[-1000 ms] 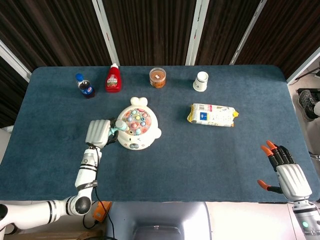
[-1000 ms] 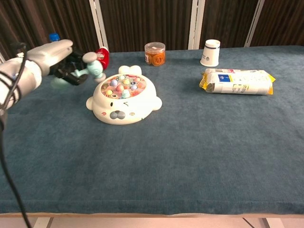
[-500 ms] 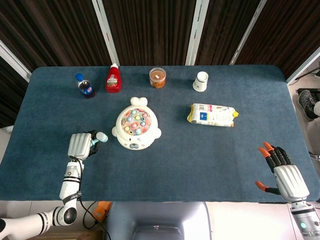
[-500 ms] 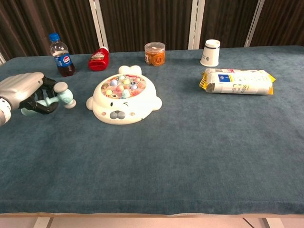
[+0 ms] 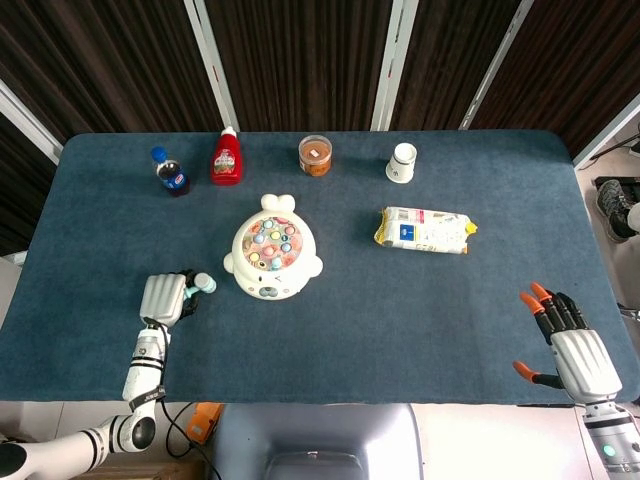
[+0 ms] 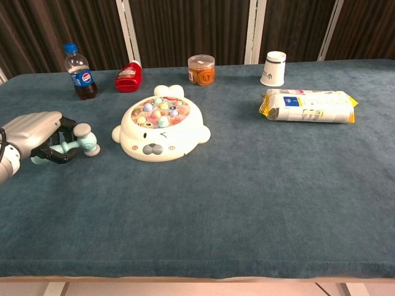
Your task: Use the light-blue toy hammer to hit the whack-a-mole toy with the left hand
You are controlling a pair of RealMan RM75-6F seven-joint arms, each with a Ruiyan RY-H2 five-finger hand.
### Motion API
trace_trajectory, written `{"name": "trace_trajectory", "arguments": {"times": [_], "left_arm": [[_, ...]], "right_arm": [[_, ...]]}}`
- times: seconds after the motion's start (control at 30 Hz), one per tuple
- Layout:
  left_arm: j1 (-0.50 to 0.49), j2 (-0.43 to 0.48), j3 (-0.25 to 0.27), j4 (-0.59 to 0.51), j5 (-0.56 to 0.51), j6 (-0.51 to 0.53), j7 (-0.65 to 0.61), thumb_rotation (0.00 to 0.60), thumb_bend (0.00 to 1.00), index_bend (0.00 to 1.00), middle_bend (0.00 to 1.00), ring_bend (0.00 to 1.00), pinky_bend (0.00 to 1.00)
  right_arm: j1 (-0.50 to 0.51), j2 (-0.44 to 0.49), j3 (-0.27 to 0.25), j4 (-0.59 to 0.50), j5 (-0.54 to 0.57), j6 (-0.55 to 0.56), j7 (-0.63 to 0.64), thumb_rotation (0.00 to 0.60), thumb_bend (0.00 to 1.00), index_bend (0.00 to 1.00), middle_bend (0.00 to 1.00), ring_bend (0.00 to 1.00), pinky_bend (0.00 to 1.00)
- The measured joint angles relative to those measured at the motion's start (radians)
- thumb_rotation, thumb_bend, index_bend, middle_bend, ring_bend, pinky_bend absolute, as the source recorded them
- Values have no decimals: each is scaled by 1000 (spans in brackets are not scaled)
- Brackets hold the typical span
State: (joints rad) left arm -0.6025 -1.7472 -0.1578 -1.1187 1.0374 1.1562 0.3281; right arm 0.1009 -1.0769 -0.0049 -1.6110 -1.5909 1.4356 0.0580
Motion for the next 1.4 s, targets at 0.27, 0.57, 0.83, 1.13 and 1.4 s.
{"name": "trace_trajectory", "arguments": {"times": [0.27, 0.57, 0.83, 1.13, 1.4], "left_arm": [[16, 5, -5, 11, 4, -32, 4, 600, 695, 610, 839, 760, 1000], [20, 7, -13, 22, 3, -72, 13, 600, 563, 561, 724, 661, 1000], [27, 26, -10, 4, 4, -110, 9, 600, 544, 422, 576, 517, 836], [30, 32, -15, -4, 1, -137, 1, 600, 518, 312, 380, 346, 669], [32, 41, -23, -5, -16, -170, -13, 600, 426, 207, 287, 262, 590]], "right_arm": [[1, -1, 1, 0, 1, -2, -2, 600, 181, 2, 0, 0, 0], [1, -1, 1, 0, 4, -2, -3, 600, 181, 2, 0, 0, 0], [-1, 1, 2, 0, 3, 2, 2, 600, 181, 2, 0, 0, 0], [-1, 2, 1, 0, 3, 2, 6, 600, 181, 2, 0, 0, 0], [-2, 3, -2, -1, -2, 2, 4, 600, 181, 2, 0, 0, 0]]}}
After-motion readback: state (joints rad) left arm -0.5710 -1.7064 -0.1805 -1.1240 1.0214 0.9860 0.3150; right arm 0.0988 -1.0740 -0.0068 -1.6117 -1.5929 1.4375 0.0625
